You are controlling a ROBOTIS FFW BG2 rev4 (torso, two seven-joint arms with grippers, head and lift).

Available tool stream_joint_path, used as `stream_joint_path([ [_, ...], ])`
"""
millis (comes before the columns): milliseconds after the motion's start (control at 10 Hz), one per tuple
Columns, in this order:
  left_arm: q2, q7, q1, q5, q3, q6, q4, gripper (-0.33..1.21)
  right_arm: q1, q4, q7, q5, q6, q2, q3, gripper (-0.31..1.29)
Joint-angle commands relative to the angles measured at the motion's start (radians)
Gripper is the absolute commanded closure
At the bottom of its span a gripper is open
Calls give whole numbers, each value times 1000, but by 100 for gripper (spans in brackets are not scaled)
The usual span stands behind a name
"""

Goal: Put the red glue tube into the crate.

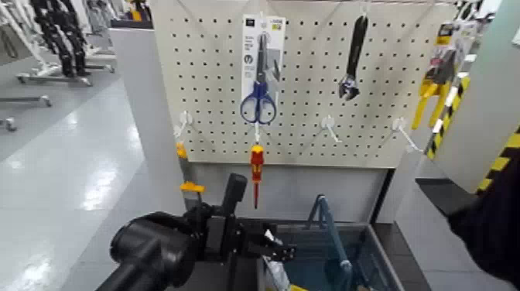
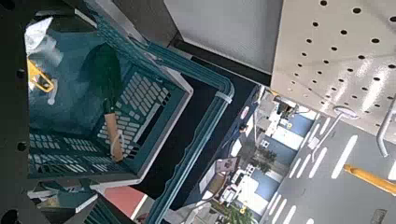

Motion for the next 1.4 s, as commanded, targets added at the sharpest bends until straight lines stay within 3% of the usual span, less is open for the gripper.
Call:
stream_joint_path([
  [100, 3, 21, 4, -32, 0, -24, -49, -8, 2, 0, -1, 0, -3, 138, 0, 2],
  [300, 20, 72, 52, -150, 46, -42, -198, -7, 3, -2, -1, 0, -6, 140, -2, 2],
  [400, 18, 144, 118, -178, 98, -73, -275, -7, 3, -2, -1, 0, -9, 141, -3, 2],
  [600, -31, 213, 273, -296, 259, -108, -427, -7, 6, -3, -2, 2, -12, 140, -6, 2],
  [700, -29, 280, 340, -313, 300, -128, -503, -7, 8, -6, -2, 2, -12, 140, -8, 2],
  [1000, 57, 555, 544, -279, 331, -268, -644, -7, 8, -5, -1, 0, -11, 135, -3, 2],
  [1200, 74, 659, 678, -284, 356, -361, -686, -6, 9, -5, -1, 0, -12, 133, -5, 2],
  [1400, 80, 826, 799, -301, 362, -516, -700, -6, 11, -3, -1, 0, -12, 132, -5, 2],
])
